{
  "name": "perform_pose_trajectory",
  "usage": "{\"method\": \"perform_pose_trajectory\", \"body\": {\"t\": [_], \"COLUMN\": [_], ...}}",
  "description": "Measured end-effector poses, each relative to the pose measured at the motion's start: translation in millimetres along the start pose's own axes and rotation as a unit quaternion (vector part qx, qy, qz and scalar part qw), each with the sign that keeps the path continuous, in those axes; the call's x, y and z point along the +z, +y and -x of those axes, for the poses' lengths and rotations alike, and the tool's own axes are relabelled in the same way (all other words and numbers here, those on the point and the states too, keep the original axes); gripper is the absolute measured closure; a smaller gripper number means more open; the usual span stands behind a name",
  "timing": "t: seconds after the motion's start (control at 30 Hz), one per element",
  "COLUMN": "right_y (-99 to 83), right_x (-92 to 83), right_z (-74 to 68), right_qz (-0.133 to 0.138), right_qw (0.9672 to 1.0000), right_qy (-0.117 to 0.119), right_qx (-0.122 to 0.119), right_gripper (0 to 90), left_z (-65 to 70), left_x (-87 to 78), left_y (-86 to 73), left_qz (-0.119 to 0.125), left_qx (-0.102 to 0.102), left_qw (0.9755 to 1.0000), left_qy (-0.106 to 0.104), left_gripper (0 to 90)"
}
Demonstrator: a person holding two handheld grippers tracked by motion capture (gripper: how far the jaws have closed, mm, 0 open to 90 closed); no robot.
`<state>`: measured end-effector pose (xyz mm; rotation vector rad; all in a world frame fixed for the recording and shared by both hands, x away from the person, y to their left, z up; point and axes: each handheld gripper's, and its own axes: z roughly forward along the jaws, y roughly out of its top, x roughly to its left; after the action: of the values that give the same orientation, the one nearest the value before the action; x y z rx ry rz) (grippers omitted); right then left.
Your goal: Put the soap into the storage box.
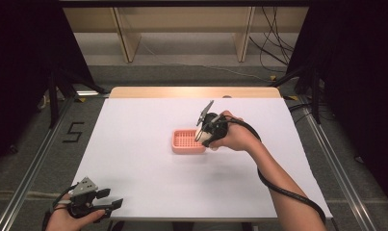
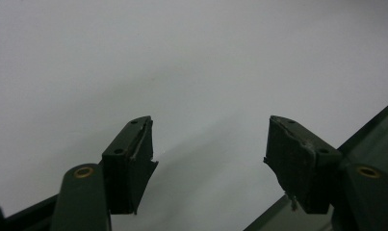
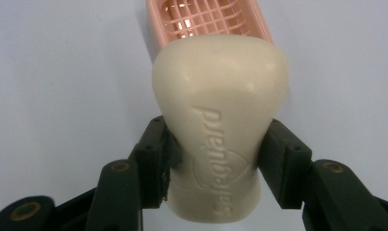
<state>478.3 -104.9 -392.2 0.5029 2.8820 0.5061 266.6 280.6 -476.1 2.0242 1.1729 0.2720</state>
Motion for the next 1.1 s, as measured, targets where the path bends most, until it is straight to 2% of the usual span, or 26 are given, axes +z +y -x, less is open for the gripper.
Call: {"method": "perform_pose_trajectory", "body": {"t": [0.03,0.07,0.1,0.2,0.37,0.4,0.43,0.5,0.67,0.7,0.8,0.83,0.87,0.9,0.93,1.03,1.1], "right_y": [0.6,1.2,1.8,3.3,5.5,6.1,5.9,6.5,7.7,7.6,8.8,9.5,9.7,9.5,9.9,11.1,11.7], "right_x": [-0.4,-0.2,-0.5,-0.2,0.1,-0.2,-0.1,0.6,0.7,1.2,2.0,2.3,2.3,2.5,3.1,3.6,4.2], "right_z": [0.1,1.4,0.6,2.8,4.3,5.4,4.6,7.0,8.7,9.7,11.7,10.1,10.2,8.1,9.7,9.8,10.5], "right_qz": [-0.002,0.004,0.002,0.008,0.006,0.002,0.004,0.011,0.002,0.004,0.001,0.006,0.006,0.008,0.011,0.006,0.007], "right_qw": [1.0,1.0,1.0,0.9999,0.9999,1.0,0.9999,0.9999,0.9999,0.9999,0.9998,1.0,1.0,0.9999,0.9999,1.0,0.9999], "right_qy": [-0.002,-0.004,-0.005,-0.008,-0.012,-0.004,-0.005,-0.008,-0.006,-0.015,-0.013,-0.005,-0.004,-0.007,-0.007,-0.004,-0.012], "right_qx": [0.005,0.0,0.007,-0.002,0.005,0.002,0.011,0.003,0.007,-0.001,-0.013,-0.002,-0.003,0.012,0.0,0.003,-0.002], "right_gripper": [50.5,50.4,50.5,50.4,50.4,50.4,50.4,50.4,50.4,50.5,50.4,50.4,50.4,50.4,50.4,50.4,50.5], "left_z": [0.1,0.1,0.1,0.0,-0.1,-0.1,-0.1,-0.1,-0.2,-0.1,0.0,0.2,0.2,0.0,0.1,0.2,0.2], "left_x": [0.1,0.1,0.1,0.1,0.1,0.1,0.0,0.1,-0.1,0.0,0.4,0.5,0.5,0.4,0.6,0.6,0.7], "left_y": [0.0,-0.1,-0.1,-0.1,-0.1,-0.1,-0.1,-0.1,0.0,-0.1,-0.3,-0.3,-0.3,-0.3,-0.4,-0.3,-0.4], "left_qz": [0.0,0.0,0.0,0.0,0.001,0.001,0.001,0.001,0.0,0.001,0.005,0.006,0.005,0.004,0.005,0.005,0.005], "left_qx": [0.0,0.0,0.0,0.0,0.0,0.0,0.0,0.0,0.001,0.0,0.0,0.0,0.0,0.001,0.0,0.0,0.0], "left_qw": [1.0,1.0,1.0,1.0,1.0,1.0,1.0,1.0,1.0,1.0,1.0,1.0,1.0,1.0,1.0,1.0,1.0], "left_qy": [0.0,0.0,0.0,0.0,0.0,0.0,0.0,0.0,0.001,0.0,0.003,0.002,0.003,0.003,0.002,0.002,0.002], "left_gripper": [33.2,33.2,33.2,33.2,33.2,33.2,33.2,33.2,33.2,33.2,33.2,33.2,33.2,33.2,33.2,33.2,33.2]}}
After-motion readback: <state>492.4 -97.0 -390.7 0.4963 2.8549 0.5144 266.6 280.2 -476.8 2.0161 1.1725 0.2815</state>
